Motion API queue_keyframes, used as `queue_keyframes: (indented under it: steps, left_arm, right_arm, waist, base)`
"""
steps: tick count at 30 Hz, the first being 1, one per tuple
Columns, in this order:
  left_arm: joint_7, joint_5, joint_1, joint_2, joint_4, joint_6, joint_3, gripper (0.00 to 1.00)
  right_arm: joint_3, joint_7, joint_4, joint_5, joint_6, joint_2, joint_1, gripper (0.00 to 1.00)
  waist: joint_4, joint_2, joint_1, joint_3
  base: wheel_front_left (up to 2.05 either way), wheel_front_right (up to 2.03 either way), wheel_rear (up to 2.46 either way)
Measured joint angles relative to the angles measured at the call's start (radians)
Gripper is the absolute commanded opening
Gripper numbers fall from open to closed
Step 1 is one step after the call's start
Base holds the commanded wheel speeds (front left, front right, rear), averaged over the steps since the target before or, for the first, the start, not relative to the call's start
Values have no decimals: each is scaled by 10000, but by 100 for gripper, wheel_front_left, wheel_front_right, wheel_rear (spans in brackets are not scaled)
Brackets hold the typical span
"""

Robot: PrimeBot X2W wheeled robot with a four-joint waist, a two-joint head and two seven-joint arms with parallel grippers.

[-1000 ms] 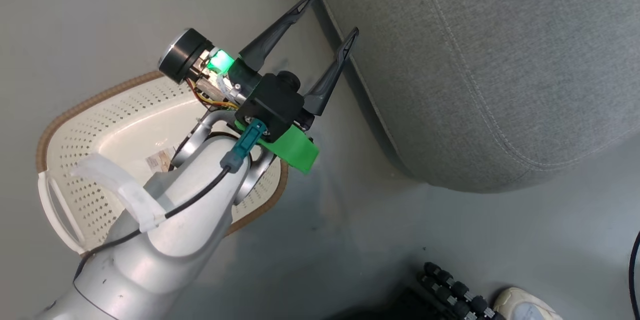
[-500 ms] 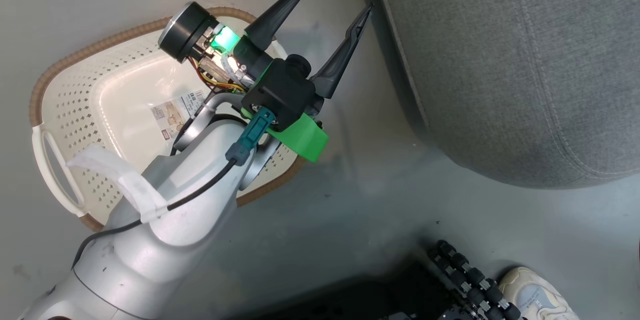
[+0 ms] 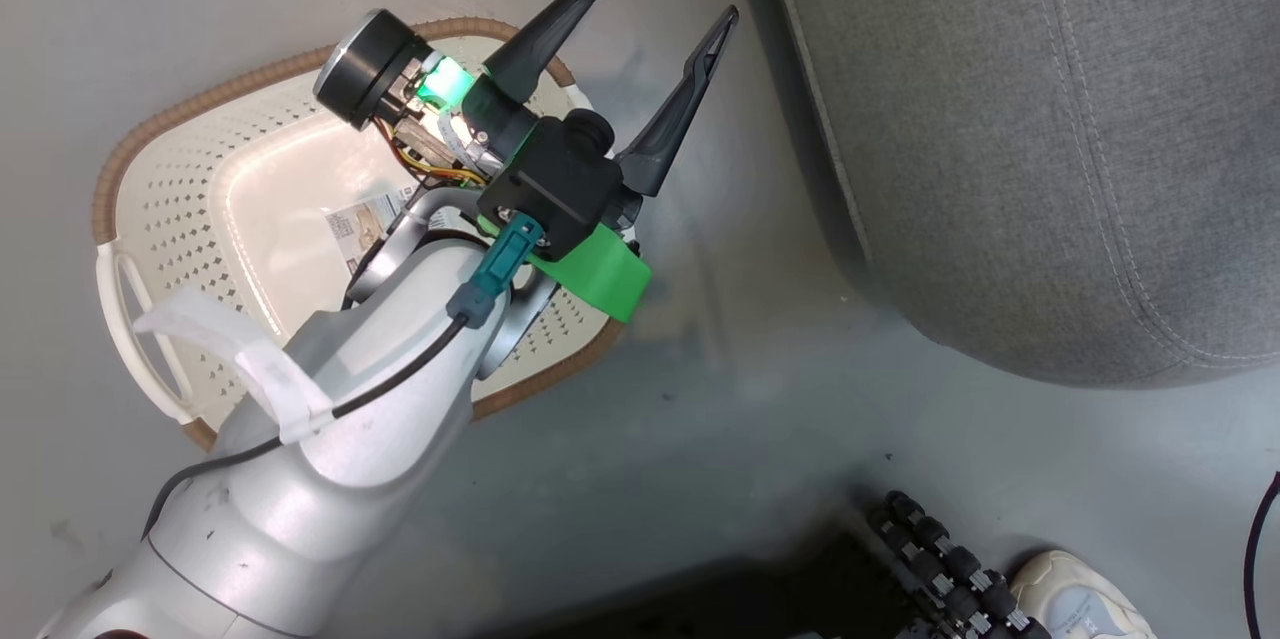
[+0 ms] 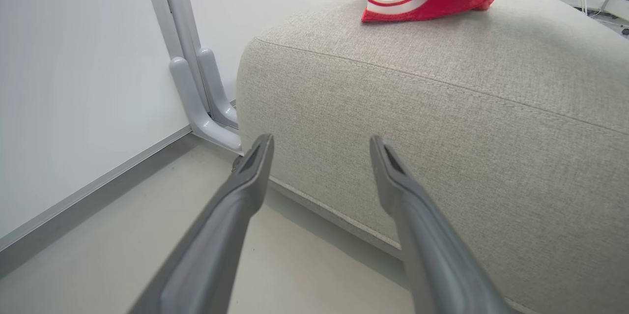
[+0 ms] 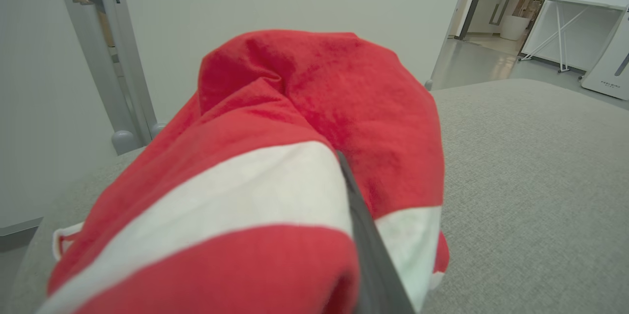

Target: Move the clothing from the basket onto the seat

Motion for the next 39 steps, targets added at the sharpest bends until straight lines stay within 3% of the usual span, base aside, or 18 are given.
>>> queue_keyframes:
  steps: [1,2,16,26,31,39]
  left_arm:
    - [-8,-12,0,0,10,4,12,100]
    - [-25,-17,4,0,29,36,29,100]
    - [-94,-591,1260,-17,100,307,502,100]
    - [-109,-968,2814,-50,-305,579,1549,100]
    - [-111,-1057,3618,-86,-489,660,2297,100]
    - [-111,-1049,4828,-278,-890,690,3806,100]
  right_arm:
    - [0,0,-38,-19,0,13,32,93]
    - [0,0,-82,-35,0,38,94,100]
    - [518,0,-882,-295,0,656,2973,100]
    - [1078,0,-1613,-286,0,807,4834,100]
    - [1530,0,-2207,-221,0,995,5481,100]
    - [2456,0,-2878,-192,-2,1254,6195,100]
  waist:
    - [3,0,0,-42]
    - [4,0,0,-102]
    - [-57,0,-1,-1840]
    - [-8,0,-1,-3470]
    - [210,0,-1,-4216]
    - [1171,0,-1,-5241]
  base:
    - [0,0,0]
    - [0,0,0]
    - [0,0,0]
    - [0,0,0]
    - [0,0,0]
    - [0,0,0]
